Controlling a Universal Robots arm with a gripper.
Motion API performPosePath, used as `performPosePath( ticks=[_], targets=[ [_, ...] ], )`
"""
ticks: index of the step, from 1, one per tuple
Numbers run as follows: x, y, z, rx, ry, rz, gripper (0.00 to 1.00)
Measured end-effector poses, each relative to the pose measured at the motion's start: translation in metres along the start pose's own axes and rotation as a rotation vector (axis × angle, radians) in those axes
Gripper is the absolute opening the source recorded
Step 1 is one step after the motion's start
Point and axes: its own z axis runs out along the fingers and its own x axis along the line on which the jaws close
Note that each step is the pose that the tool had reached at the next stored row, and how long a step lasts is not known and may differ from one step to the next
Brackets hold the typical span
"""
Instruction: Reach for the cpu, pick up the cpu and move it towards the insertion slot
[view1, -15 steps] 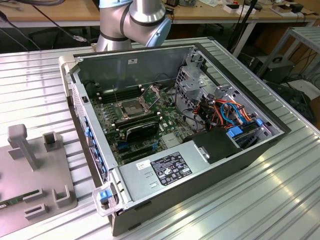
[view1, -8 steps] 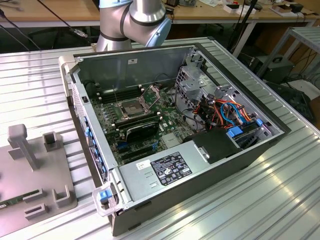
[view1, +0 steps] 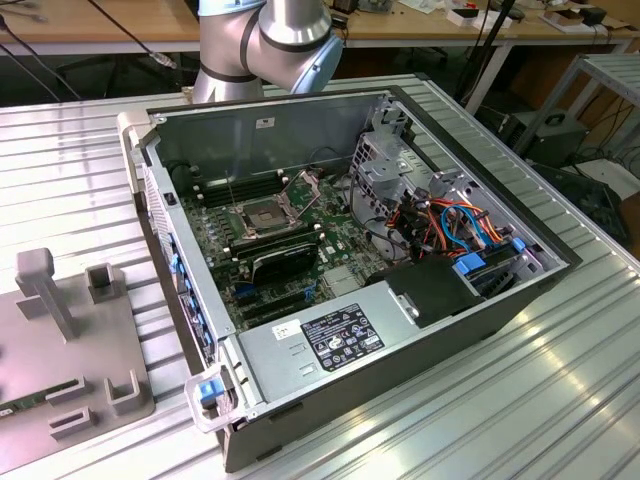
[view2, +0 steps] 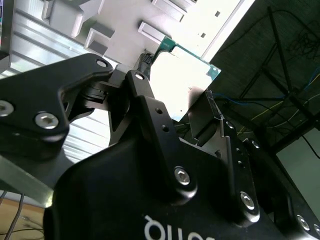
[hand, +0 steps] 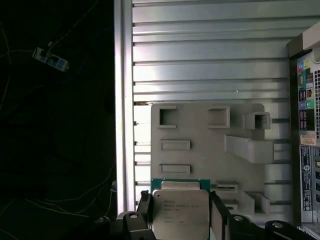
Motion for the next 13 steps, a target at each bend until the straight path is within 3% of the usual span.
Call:
performPosePath(
  ticks=[5, 7, 9, 13],
  targets=[
    [0.0000, 0.0000, -0.0011, 0.0004, 0.0004, 0.000, 0.55],
    [0.0001, 0.0000, -0.0061, 0.0010, 0.0001, 0.000, 0.55],
    [0.0002, 0.0000, -0.0157, 0.0014, 0.0001, 0.000, 0.55],
    [-0.0008, 0.0001, -0.0172, 0.0017, 0.0004, 0.000, 0.55]
  ],
)
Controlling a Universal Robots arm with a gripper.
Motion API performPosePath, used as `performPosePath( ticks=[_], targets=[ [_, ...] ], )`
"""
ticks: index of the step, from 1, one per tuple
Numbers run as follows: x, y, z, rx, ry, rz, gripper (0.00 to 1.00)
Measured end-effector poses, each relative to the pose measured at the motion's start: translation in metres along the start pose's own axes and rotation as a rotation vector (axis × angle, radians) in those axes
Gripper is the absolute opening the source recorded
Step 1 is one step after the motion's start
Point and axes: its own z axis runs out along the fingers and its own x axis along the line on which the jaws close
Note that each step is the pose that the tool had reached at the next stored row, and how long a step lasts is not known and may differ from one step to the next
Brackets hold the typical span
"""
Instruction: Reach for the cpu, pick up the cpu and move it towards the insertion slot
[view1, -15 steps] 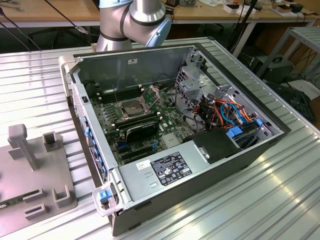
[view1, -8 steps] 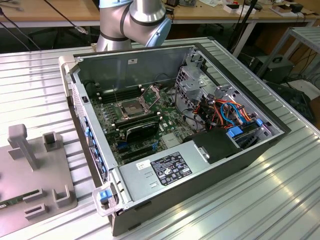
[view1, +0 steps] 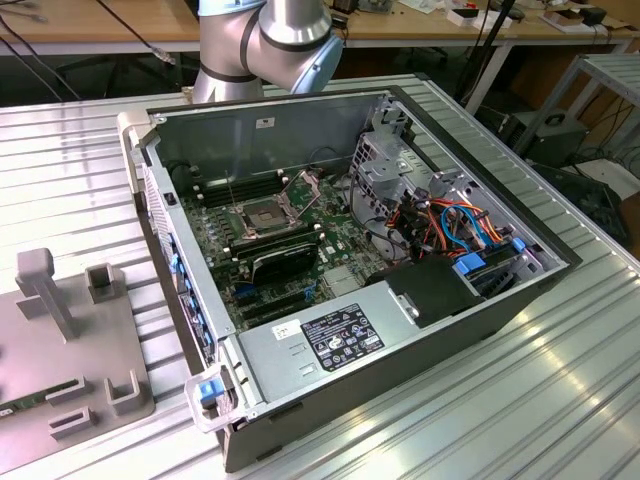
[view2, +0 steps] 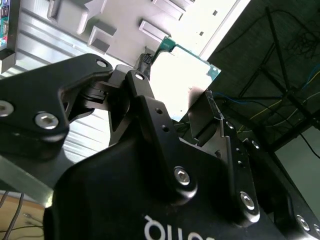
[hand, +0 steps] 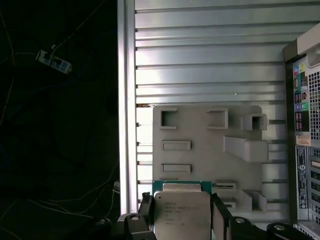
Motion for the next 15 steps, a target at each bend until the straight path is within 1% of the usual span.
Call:
performPosePath(
  ticks=[4, 8, 15],
  targets=[
    [-0.0095, 0.0001, 0.0001, -0.0003, -0.0003, 0.000, 0.55],
    [-0.0124, 0.0000, 0.0001, -0.0002, -0.0003, 0.000, 0.55],
    [-0.0231, 0.0003, 0.0000, -0.0003, -0.0004, 0.000, 0.55]
  ],
)
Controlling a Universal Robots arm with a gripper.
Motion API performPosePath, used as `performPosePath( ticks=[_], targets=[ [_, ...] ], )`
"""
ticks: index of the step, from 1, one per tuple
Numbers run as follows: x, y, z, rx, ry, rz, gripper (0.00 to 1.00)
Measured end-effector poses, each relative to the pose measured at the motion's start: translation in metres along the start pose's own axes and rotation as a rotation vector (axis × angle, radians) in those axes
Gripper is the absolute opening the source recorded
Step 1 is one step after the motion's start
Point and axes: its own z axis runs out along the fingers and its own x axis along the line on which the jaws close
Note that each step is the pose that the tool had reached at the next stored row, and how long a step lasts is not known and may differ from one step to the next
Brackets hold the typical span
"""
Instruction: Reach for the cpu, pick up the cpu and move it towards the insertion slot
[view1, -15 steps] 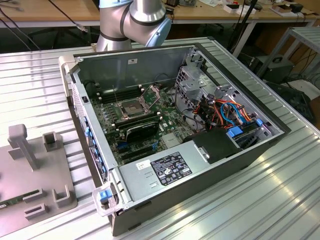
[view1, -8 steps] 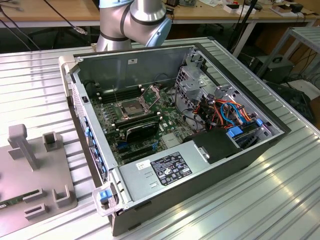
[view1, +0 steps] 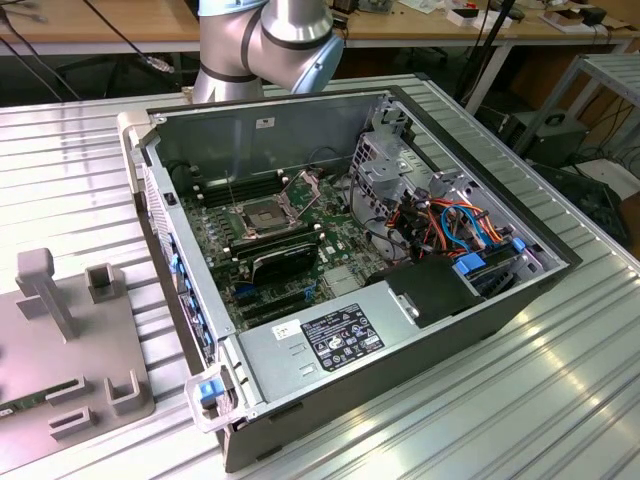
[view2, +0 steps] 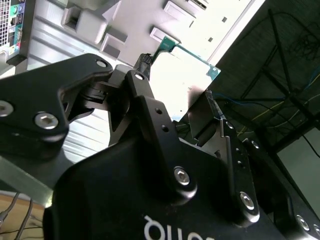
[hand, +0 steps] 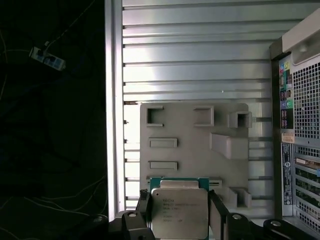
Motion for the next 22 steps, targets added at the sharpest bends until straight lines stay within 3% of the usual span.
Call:
performPosePath(
  ticks=[22],
  targets=[
    [-0.0349, 0.0005, -0.0006, 0.0006, 0.0002, 0.000, 0.55]
  ],
)
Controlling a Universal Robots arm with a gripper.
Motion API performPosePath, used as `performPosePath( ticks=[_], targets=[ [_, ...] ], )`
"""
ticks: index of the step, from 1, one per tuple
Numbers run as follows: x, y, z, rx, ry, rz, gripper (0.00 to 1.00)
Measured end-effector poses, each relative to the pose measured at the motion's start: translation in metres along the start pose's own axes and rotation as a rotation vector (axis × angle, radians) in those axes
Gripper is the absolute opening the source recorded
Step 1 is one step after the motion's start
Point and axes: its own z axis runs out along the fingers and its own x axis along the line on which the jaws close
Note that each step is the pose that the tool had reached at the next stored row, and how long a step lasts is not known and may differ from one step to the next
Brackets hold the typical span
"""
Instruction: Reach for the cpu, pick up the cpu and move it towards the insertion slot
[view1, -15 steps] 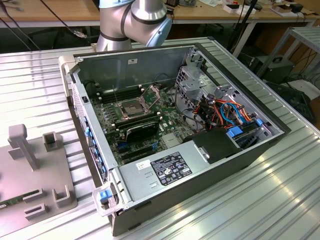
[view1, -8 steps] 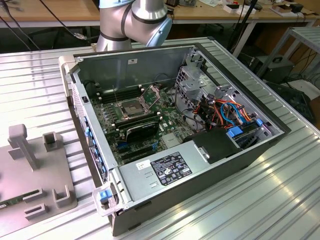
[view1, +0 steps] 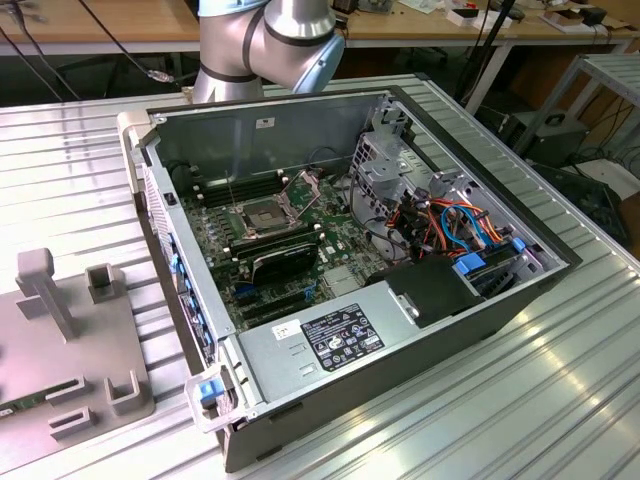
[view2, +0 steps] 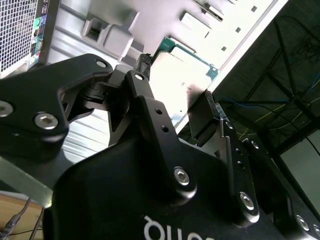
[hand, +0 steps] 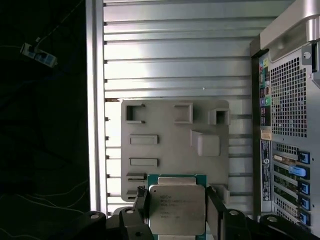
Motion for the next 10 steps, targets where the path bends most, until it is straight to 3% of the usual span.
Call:
performPosePath(
  ticks=[10],
  targets=[
    [-0.0146, 0.0002, -0.0002, 0.0000, 0.0000, 0.000, 0.55]
  ],
)
